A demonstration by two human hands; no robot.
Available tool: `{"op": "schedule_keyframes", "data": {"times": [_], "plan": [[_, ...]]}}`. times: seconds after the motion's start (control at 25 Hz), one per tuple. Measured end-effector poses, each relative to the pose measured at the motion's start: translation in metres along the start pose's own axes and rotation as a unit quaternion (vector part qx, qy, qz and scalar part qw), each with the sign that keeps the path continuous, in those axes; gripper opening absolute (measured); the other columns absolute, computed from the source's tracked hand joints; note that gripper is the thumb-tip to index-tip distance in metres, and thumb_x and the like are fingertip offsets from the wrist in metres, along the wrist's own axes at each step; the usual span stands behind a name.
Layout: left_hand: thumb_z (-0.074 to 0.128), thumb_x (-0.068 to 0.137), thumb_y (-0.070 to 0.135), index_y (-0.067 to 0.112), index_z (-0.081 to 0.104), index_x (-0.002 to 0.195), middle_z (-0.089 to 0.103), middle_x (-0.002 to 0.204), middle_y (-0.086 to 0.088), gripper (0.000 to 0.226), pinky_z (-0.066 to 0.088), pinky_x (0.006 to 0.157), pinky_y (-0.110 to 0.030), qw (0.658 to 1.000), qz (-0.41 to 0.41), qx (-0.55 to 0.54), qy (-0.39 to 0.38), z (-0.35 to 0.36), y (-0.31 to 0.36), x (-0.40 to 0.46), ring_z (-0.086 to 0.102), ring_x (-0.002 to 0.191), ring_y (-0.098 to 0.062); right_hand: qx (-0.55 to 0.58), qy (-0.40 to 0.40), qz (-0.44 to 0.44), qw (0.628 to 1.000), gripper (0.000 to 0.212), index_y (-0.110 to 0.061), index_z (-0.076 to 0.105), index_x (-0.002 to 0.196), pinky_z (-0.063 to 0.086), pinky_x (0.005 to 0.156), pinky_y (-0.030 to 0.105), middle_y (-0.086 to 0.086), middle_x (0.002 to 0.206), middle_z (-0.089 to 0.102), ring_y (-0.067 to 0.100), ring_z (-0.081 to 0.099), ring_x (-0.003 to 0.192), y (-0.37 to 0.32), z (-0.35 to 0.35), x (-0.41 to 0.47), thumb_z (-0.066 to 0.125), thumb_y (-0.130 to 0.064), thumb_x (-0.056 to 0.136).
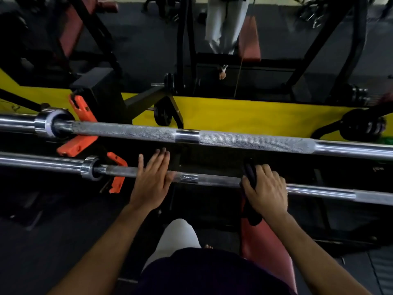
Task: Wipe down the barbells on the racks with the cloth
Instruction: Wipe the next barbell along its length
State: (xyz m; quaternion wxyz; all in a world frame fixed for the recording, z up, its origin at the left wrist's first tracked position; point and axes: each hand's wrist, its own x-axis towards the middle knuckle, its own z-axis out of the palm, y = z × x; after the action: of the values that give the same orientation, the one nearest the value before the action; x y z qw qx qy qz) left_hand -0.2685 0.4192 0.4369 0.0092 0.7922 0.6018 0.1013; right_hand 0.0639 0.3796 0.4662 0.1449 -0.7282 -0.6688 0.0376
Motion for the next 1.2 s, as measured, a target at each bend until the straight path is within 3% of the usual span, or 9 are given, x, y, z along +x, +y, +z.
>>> {"op": "schedule_keyframes", "data": {"times": [0.16,0.32,0.52,0.72,0.8,0.88,0.96,1.08,1.2], "plan": [[0.010,0.109,0.047,0.012,0.015,0.162,0.014,0.169,-0.002,0.063,-0.006,0.127,-0.047,1.000,-0.020,-0.011,-0.009,0.001,-0.002,-0.009,0.003,0.157,-0.014,-0.011,-0.157,0.019,0.987,0.041,-0.020,0.056,0.110,0.048,0.081,0.042,0.006,0.114,0.059,0.035,0.064,0.104,-0.044,-0.003,0.029,0.045,-0.056,0.094],[0.013,0.108,0.044,0.012,0.016,0.162,0.017,0.169,-0.003,0.063,-0.001,0.127,-0.045,1.000,-0.019,-0.001,-0.010,0.002,-0.003,-0.008,0.006,0.156,-0.014,0.007,-0.083,-0.137,0.987,0.045,-0.020,0.053,0.119,0.047,0.082,0.043,0.005,0.111,0.056,0.031,0.060,0.097,-0.112,0.024,0.014,0.049,-0.055,0.091],[0.011,0.107,0.046,0.009,0.021,0.160,0.025,0.166,-0.009,0.066,0.010,0.126,-0.051,1.000,-0.013,0.002,0.001,0.004,-0.004,-0.010,0.017,0.155,-0.022,-0.009,-0.046,-0.275,0.960,0.064,-0.013,0.049,0.141,0.033,0.114,0.057,0.008,0.146,0.050,0.032,0.041,0.142,-0.072,0.044,-0.019,0.066,-0.032,0.082],[0.016,0.108,0.046,0.009,0.024,0.160,0.027,0.166,-0.008,0.064,0.007,0.126,-0.051,0.999,-0.024,-0.022,0.025,0.007,0.000,-0.008,0.017,0.155,-0.023,-0.009,0.012,-0.180,0.984,0.059,-0.010,0.047,0.137,0.025,0.118,0.059,0.010,0.138,0.052,0.030,0.044,0.135,0.020,0.010,-0.037,0.060,-0.032,0.085],[0.013,0.108,0.047,0.009,0.023,0.160,0.026,0.166,-0.008,0.065,0.005,0.126,-0.051,0.999,-0.023,-0.022,0.020,0.007,-0.001,-0.008,0.017,0.155,-0.023,0.001,-0.003,-0.112,0.994,0.048,-0.009,0.051,0.126,0.036,0.111,0.055,0.009,0.122,0.056,0.032,0.053,0.116,0.028,-0.002,-0.025,0.050,-0.039,0.089],[0.012,0.108,0.048,0.010,0.021,0.160,0.025,0.166,-0.008,0.065,0.005,0.126,-0.051,0.999,-0.022,-0.020,0.017,0.007,-0.001,-0.008,0.015,0.156,-0.023,0.040,-0.068,-0.011,0.997,0.042,-0.011,0.055,0.106,0.046,0.090,0.047,0.011,0.106,0.059,0.037,0.058,0.101,0.011,-0.013,0.002,0.041,-0.047,0.089],[0.012,0.108,0.047,0.010,0.020,0.161,0.024,0.167,-0.007,0.065,0.005,0.126,-0.051,0.999,-0.023,-0.023,0.013,0.006,-0.001,-0.008,0.014,0.156,-0.023,0.052,-0.184,0.078,0.978,0.044,-0.014,0.059,0.106,0.047,0.087,0.042,0.014,0.116,0.063,0.037,0.061,0.109,-0.019,-0.018,0.036,0.044,-0.052,0.092],[0.009,0.108,0.050,0.012,0.019,0.161,0.022,0.167,-0.006,0.066,0.004,0.127,-0.049,0.999,-0.024,-0.025,0.010,0.005,-0.001,-0.009,0.011,0.156,-0.021,0.031,-0.265,0.005,0.964,0.043,-0.019,0.056,0.119,0.047,0.091,0.041,0.012,0.127,0.060,0.036,0.061,0.115,-0.073,-0.006,0.054,0.049,-0.052,0.092],[0.005,0.107,0.053,0.011,0.020,0.161,0.023,0.167,-0.006,0.070,0.007,0.126,-0.050,0.999,-0.017,-0.032,0.007,0.004,-0.003,-0.009,0.012,0.156,-0.021,-0.005,-0.154,-0.154,0.976,0.047,-0.020,0.051,0.124,0.045,0.093,0.046,0.007,0.121,0.055,0.034,0.058,0.111,-0.112,0.016,0.021,0.053,-0.050,0.088]]}}
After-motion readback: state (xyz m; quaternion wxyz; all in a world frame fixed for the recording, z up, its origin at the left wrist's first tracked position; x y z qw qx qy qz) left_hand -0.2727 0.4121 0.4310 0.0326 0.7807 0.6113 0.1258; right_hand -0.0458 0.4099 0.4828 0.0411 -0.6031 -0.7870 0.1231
